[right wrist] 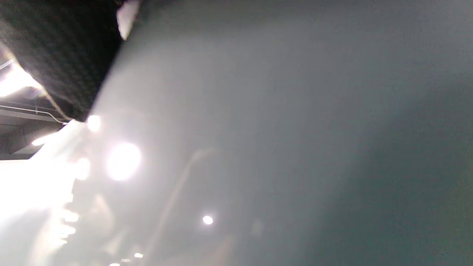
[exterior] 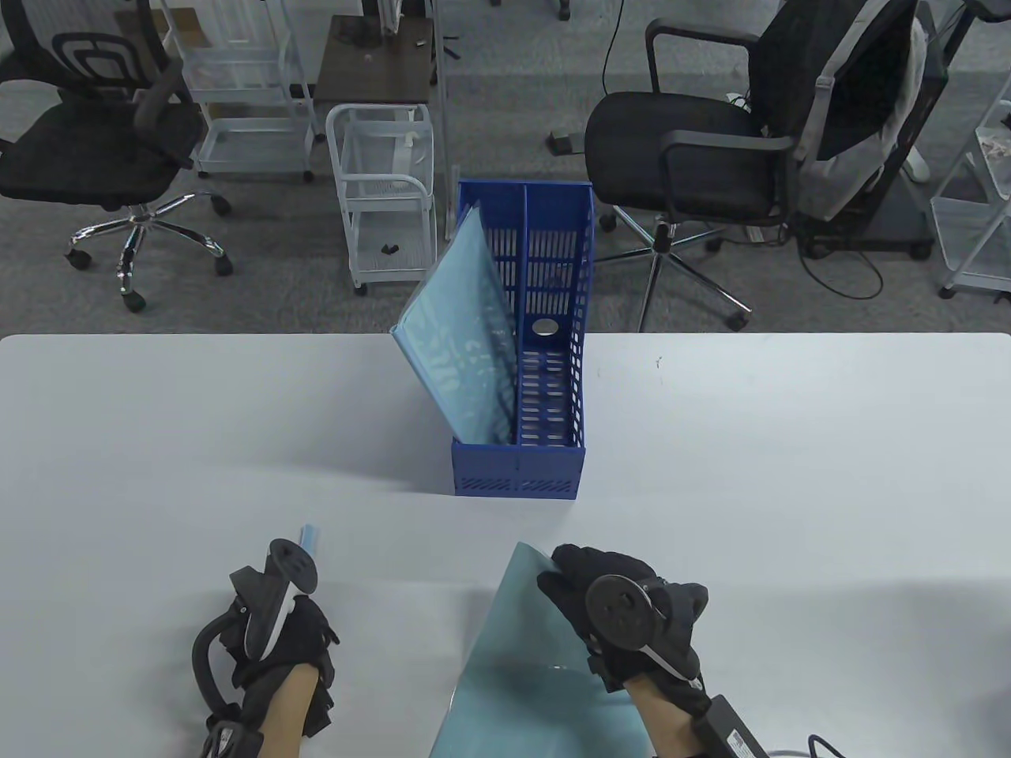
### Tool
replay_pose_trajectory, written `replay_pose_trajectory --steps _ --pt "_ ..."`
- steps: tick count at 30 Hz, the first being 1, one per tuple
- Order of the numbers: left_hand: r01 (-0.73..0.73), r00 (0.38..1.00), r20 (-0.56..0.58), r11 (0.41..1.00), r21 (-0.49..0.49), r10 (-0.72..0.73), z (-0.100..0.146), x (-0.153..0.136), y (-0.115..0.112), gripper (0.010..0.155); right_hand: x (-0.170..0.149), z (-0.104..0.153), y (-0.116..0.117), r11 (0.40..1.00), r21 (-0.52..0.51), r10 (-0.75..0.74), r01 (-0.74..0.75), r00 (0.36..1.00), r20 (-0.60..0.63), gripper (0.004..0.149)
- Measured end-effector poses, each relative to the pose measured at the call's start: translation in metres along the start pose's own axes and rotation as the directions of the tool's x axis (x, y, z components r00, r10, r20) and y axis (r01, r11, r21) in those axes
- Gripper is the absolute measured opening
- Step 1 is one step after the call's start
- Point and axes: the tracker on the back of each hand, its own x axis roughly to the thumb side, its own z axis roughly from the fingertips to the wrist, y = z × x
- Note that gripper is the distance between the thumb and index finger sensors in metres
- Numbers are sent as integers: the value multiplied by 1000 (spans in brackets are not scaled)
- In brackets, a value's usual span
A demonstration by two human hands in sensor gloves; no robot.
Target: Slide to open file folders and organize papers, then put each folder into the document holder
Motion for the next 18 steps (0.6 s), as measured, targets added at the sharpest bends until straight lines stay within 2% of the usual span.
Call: replay_pose_trajectory --steps 3,4,6,7,8,9,10,11,12,13,16,18 --pt "-1 1000 -8 1000 16 1 0 1 1 54 1 1 0 1000 5 2 -2 1000 14 45" --pt "-51 998 24 998 -22 52 2 0 3 53 1 0 0 1000 9 1 -1 1000 20 45" --pt "-237 959 123 959 -158 257 11 1 9 53 2 1 -1 1000 13 4 -5 999 49 45" --pt "-371 883 209 898 -237 420 19 4 16 53 2 1 -2 1000 15 9 -10 998 60 45" --pt "-453 810 261 843 -288 525 24 7 21 53 2 1 -3 1000 14 -2 1 996 90 45" --pt "-565 658 343 741 -363 670 30 14 29 52 2 1 -4 999 7 -38 38 990 139 45" --pt "-626 548 372 662 -411 749 34 19 34 52 3 1 -5 999 6 -49 49 988 145 45" --pt "-676 396 402 559 -480 825 37 28 43 52 3 2 -8 999 4 -44 44 984 170 45" --pt "-701 288 419 487 -520 861 38 33 48 51 4 3 -9 999 3 -40 40 984 176 45" --pt "-732 161 405 384 -563 900 38 40 57 51 5 4 -12 999 2 -34 34 980 196 45" --pt "-801 -55 400 199 -565 915 40 45 75 51 5 5 -20 1000 -12 -5 8 975 224 45" --pt "-829 -145 437 132 -543 888 44 41 78 51 4 6 -24 1000 -26 20 -14 973 230 44"
